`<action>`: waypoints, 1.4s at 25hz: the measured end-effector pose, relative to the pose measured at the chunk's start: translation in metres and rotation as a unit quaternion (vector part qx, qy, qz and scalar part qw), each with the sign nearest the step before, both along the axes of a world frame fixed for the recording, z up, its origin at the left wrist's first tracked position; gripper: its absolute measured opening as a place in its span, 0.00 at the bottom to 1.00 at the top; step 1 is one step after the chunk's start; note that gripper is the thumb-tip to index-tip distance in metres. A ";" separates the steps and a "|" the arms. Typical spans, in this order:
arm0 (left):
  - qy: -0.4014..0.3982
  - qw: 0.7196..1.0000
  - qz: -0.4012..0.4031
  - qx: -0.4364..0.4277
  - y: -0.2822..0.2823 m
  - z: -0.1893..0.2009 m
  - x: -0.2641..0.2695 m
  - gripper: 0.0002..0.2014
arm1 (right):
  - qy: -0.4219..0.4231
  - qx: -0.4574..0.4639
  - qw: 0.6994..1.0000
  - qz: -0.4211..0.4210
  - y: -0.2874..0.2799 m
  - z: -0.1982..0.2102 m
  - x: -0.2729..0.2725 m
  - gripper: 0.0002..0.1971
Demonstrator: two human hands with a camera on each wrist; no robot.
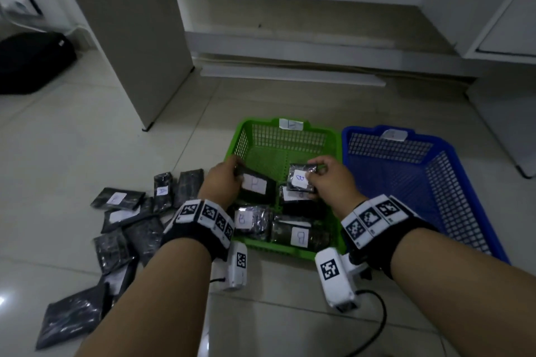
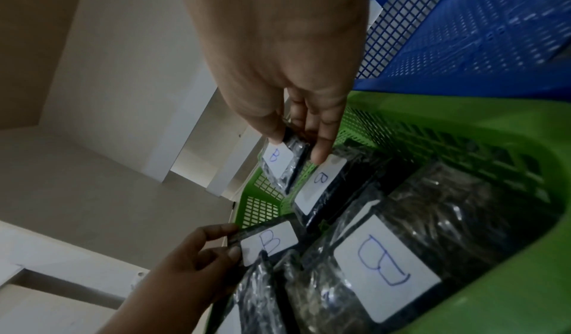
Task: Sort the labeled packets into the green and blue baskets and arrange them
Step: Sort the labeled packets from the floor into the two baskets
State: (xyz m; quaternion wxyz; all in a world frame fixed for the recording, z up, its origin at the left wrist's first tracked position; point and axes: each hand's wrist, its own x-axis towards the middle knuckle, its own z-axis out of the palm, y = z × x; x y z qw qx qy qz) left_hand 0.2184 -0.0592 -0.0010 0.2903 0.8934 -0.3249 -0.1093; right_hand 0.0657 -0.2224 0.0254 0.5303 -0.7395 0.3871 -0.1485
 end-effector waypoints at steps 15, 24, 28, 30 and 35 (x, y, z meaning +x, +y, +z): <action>-0.223 0.966 -0.055 0.119 0.023 0.006 0.007 0.15 | 0.069 -0.130 0.986 0.083 0.040 -0.013 0.043 0.10; -0.019 0.997 -0.046 -0.051 0.080 -0.013 -0.007 0.18 | 0.176 -0.206 0.946 0.181 0.054 -0.006 0.044 0.18; -0.043 0.975 -0.171 0.135 0.120 0.023 0.011 0.22 | 0.177 -0.191 0.948 0.184 0.082 0.014 0.035 0.20; -0.047 0.965 -0.180 0.182 0.144 0.040 0.016 0.23 | 0.113 -0.201 0.959 0.166 0.108 0.020 0.027 0.17; -0.002 0.978 -0.116 0.172 0.225 0.038 -0.011 0.17 | 0.014 -0.171 0.970 0.175 0.198 0.010 0.005 0.12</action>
